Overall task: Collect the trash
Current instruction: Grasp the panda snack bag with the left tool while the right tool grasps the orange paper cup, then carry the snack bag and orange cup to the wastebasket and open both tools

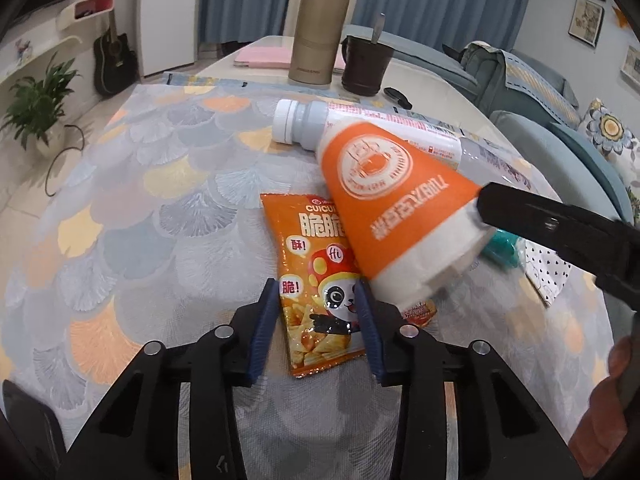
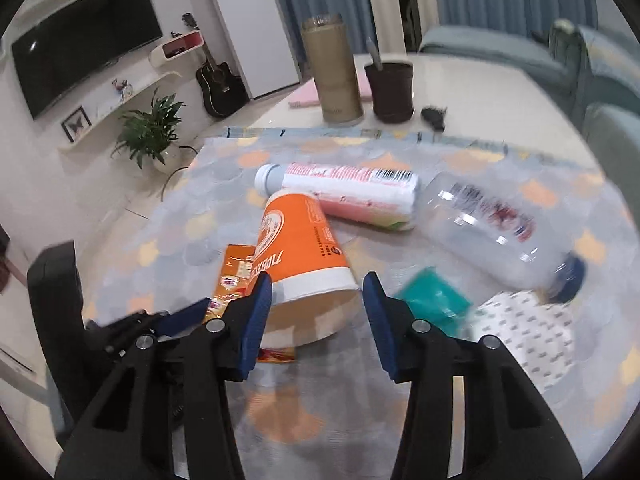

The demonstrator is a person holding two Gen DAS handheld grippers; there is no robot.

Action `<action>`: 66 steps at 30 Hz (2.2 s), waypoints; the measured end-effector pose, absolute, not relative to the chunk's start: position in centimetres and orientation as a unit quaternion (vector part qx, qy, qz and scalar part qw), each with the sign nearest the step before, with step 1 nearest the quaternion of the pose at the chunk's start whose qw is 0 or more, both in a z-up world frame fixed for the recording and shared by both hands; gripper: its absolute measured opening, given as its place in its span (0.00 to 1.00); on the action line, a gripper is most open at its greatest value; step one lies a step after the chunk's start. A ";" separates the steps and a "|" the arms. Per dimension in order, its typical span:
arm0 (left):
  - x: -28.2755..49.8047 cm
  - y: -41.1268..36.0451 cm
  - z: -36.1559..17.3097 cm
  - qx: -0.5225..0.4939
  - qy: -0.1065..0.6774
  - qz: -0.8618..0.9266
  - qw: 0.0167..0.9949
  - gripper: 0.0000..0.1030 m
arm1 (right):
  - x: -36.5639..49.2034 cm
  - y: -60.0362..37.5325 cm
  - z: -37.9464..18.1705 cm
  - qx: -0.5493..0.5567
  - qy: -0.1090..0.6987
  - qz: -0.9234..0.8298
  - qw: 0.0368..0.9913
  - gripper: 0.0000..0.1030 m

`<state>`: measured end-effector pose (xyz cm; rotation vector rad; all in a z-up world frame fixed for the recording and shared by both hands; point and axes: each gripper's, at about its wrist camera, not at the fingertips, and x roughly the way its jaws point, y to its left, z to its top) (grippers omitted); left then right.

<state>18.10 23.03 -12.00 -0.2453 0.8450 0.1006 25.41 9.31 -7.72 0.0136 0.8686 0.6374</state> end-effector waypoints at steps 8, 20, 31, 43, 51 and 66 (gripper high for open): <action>18.0 23.0 -12.1 -0.130 0.408 0.034 0.903 0.25 | 27.7 8.9 -9.3 0.065 0.445 0.297 0.842 0.76; 18.0 23.0 -12.2 -0.132 0.407 0.030 0.903 0.25 | 29.9 11.1 -11.3 0.070 0.473 0.287 0.830 0.88; 17.8 23.0 -12.4 -0.145 0.405 0.000 0.903 0.03 | 29.4 11.9 -12.2 0.048 0.480 0.271 0.833 0.66; 13.9 20.4 -10.2 -0.136 0.377 -0.090 0.912 0.00 | 24.4 5.9 -8.0 0.002 0.433 0.258 0.864 0.31; 11.2 18.2 -7.8 -0.116 0.370 -0.107 0.916 0.00 | 17.9 -0.2 -6.1 -0.064 0.386 0.232 0.891 0.31; 11.0 14.7 -9.6 -0.086 0.378 -0.119 0.914 0.00 | 18.5 -4.7 -10.5 -0.004 0.441 0.204 0.874 0.55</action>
